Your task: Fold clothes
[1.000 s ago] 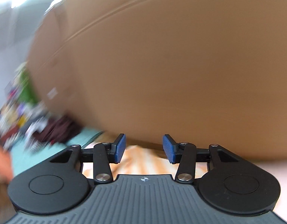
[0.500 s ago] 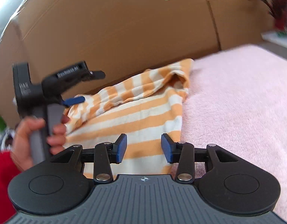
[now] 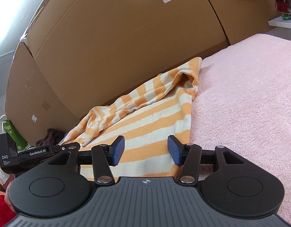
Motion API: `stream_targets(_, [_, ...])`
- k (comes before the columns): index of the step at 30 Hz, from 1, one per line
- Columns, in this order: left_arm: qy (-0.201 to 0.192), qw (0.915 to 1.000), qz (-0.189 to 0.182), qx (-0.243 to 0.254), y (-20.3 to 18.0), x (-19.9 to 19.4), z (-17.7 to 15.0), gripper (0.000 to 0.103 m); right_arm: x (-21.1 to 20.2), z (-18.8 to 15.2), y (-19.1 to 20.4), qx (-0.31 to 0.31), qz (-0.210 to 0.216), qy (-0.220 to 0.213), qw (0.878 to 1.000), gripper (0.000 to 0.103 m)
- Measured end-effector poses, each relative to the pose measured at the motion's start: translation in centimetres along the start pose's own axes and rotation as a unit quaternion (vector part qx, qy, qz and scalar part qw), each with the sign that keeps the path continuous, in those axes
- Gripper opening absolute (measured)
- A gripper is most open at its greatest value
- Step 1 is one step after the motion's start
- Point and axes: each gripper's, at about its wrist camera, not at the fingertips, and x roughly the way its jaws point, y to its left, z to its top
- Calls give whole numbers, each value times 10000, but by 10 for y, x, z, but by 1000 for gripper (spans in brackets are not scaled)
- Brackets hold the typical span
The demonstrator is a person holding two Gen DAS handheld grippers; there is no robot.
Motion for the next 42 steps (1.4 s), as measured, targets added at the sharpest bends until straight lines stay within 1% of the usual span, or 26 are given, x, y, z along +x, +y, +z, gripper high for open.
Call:
stream_targets(2, [35,9999,0,-149,-2,8,0,75,0,-1,0,19,17,-15,10000,53])
stream_targets(4, [49,9993,-79,-376,-2,13,5,70,0,-1,-1,61,51,-26,10000,53])
stream_targets(6, [14,9963,-178,-844,1,15,9,69,1,-1,-2,83,78,-25,9999,53])
stream_targets(7, [-14,9925,-283,-1191,6,18,10,70,1,-1,-3,86,89,-23,9999,54])
stream_targets(8, [-47,9866,-408,-1578,10,20,10,70,1,-1,-3,89,101,-20,9999,54])
stream_targets(9, [-80,9791,-533,-1963,15,22,11,71,2,-1,-3,90,109,-19,9999,55])
stream_targets(11, [-137,9609,-755,-2659,22,28,10,73,2,0,-3,82,156,-6,9998,56])
stream_targets(12, [-201,9550,-724,-2868,22,29,10,73,2,0,-3,80,159,-3,9998,56])
stream_targets(15, [-332,9491,-420,-3103,17,33,12,72,2,0,-3,79,166,-4,9998,57])
stream_targets(18, [-440,9415,-249,-3331,14,39,16,72,2,0,-4,90,190,-5,9998,57])
stream_targets(21, [-467,9392,-184,-3397,11,46,21,72,1,0,-5,96,218,-4,9997,58])
stream_targets(23, [-473,9316,-285,-3593,11,46,20,72,1,0,-5,97,233,-4,9997,58])
stream_targets(25, [-498,9264,-341,-3717,11,45,17,71,0,0,-5,97,246,-5,9996,58])
stream_targets(27, [-503,9277,-248,-3691,10,47,18,66,0,0,-5,98,275,-1,9996,59])
stream_targets(28, [-497,9292,-162,-3660,10,50,19,56,0,0,-5,98,293,3,9995,59])
stream_targets(29, [-477,9295,-89,-3655,12,53,20,42,1,0,-5,92,304,11,9995,60])
stream_targets(30, [-450,9294,-24,-3662,15,57,20,32,1,1,-5,86,316,19,9995,60])
stream_targets(31, [-426,9278,-34,-3707,19,60,19,15,1,1,-5,84,315,20,9995,60])
stream_targets(32, [-404,9253,-78,-3769,23,62,18,11,1,1,-5,87,313,16,9995,60])
stream_targets(33, [-418,9252,-116,-3771,25,63,17,11,1,1,-5,91,309,14,9995,60])
stream_targets(34, [-422,9291,-100,-3672,25,62,19,9,1,1,-5,95,306,12,9995,59])
stream_targets(36, [-404,9397,-4,-3395,22,61,26,8,1,1,-5,92,291,14,9995,59])
stream_targets(42, [-604,9627,129,-2633,23,49,70,8,-1,2,-7,125,248,-5,9996,59])
